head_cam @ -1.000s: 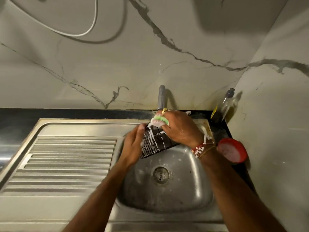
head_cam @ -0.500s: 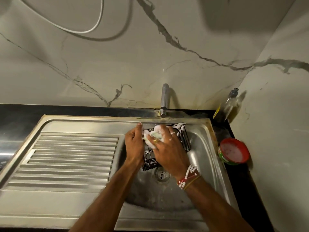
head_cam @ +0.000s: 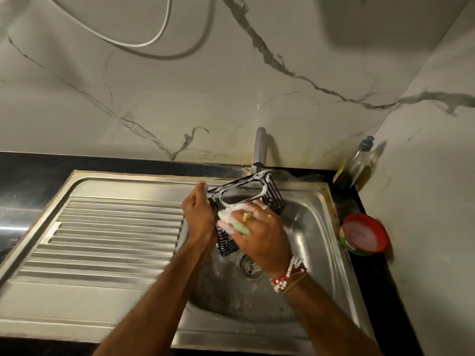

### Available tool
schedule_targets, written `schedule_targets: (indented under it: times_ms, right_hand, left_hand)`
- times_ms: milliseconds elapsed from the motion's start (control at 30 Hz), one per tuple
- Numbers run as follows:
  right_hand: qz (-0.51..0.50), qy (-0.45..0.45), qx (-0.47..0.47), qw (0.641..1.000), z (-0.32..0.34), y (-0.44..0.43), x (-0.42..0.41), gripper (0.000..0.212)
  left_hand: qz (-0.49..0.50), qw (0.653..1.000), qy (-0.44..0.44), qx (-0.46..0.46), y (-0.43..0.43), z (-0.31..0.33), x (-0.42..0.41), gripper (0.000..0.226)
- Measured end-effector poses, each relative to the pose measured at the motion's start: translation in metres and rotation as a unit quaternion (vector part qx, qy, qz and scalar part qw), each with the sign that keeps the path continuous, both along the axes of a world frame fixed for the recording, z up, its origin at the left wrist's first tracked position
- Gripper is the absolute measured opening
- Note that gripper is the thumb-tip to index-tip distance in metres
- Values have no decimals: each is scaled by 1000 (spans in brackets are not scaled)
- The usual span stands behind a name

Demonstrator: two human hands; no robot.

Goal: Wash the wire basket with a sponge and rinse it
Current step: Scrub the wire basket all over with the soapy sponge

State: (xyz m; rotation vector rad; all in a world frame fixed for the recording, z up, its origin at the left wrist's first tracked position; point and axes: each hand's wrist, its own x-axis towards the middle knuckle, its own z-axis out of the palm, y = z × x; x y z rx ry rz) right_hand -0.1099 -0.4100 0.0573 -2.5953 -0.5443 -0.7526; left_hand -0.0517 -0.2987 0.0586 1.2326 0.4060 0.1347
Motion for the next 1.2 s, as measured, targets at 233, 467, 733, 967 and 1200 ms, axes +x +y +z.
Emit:
schedule_targets:
  times_ms: [233, 467, 733, 967, 1200]
  right_hand:
    - [-119, -48, 85, 988, 1, -17, 4, 29]
    - [-102, -26, 1, 994, 6, -33, 13, 15]
    - [-127, 2, 69, 989, 2, -24, 13, 21]
    - [-146, 39, 122, 981, 15, -38, 22, 24]
    - [-165, 1, 65, 984, 30, -36, 35, 20]
  left_hand:
    - [-17, 1000, -1, 3, 5, -3, 3, 37]
    - [-28, 999, 9, -32, 15, -9, 5, 31]
    - [-2, 998, 37, -52, 21, -15, 7, 26]
    - [2, 997, 42, -58, 26, -19, 1, 26]
    - [-7, 996, 39, -74, 29, -19, 2, 26]
